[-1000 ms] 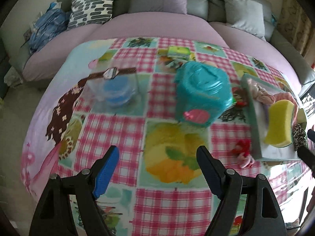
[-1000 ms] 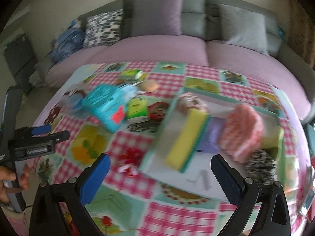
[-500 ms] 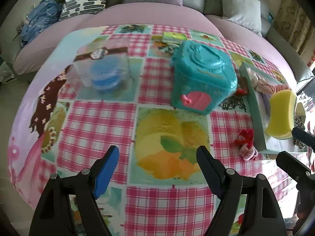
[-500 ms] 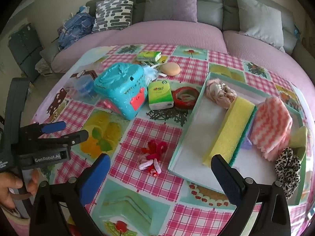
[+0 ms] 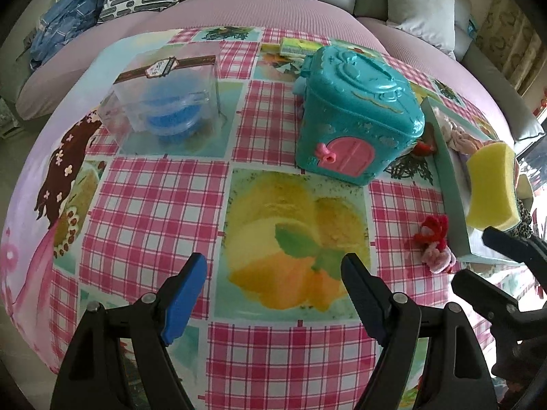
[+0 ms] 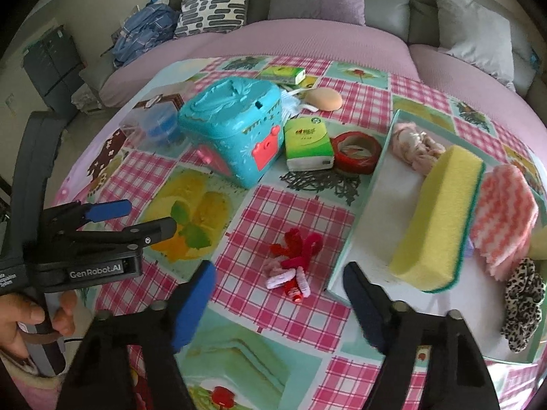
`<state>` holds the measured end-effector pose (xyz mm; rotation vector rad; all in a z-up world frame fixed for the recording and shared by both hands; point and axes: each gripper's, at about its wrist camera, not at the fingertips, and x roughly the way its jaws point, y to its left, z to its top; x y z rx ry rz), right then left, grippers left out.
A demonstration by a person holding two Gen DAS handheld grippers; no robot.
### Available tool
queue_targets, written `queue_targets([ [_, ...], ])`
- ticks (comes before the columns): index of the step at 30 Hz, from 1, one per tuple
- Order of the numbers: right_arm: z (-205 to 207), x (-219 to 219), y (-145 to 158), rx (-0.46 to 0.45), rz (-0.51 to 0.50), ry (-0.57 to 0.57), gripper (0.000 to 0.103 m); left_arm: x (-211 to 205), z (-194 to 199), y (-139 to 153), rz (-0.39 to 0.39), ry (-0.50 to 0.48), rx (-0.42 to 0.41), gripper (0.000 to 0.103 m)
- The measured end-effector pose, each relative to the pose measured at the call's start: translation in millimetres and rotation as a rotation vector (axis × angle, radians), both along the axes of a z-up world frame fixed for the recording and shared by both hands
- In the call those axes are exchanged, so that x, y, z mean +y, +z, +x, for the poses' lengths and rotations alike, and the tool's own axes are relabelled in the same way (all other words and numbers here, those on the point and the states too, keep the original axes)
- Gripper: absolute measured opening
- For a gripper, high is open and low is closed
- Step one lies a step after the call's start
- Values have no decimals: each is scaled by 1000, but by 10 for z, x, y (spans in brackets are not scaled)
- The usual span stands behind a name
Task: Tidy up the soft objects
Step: 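Move the right gripper to the red ribbon toy and close on it, then lift the red ribbon toy with the right gripper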
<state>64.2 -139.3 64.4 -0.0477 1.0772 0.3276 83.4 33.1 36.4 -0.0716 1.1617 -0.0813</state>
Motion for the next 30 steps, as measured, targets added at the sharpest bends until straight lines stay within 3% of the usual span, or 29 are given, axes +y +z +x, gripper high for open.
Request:
queue_targets([
  [4, 34, 37, -64, 21, 2, 13, 53, 38, 3, -47, -7, 7, 7, 81],
  [12, 62, 140, -194, 50, -24, 40, 38, 120, 0, -124, -20, 19, 18, 81],
  [30, 131, 160, -292, 47, -125, 44, 24, 127, 49, -185, -7, -2, 11, 81],
])
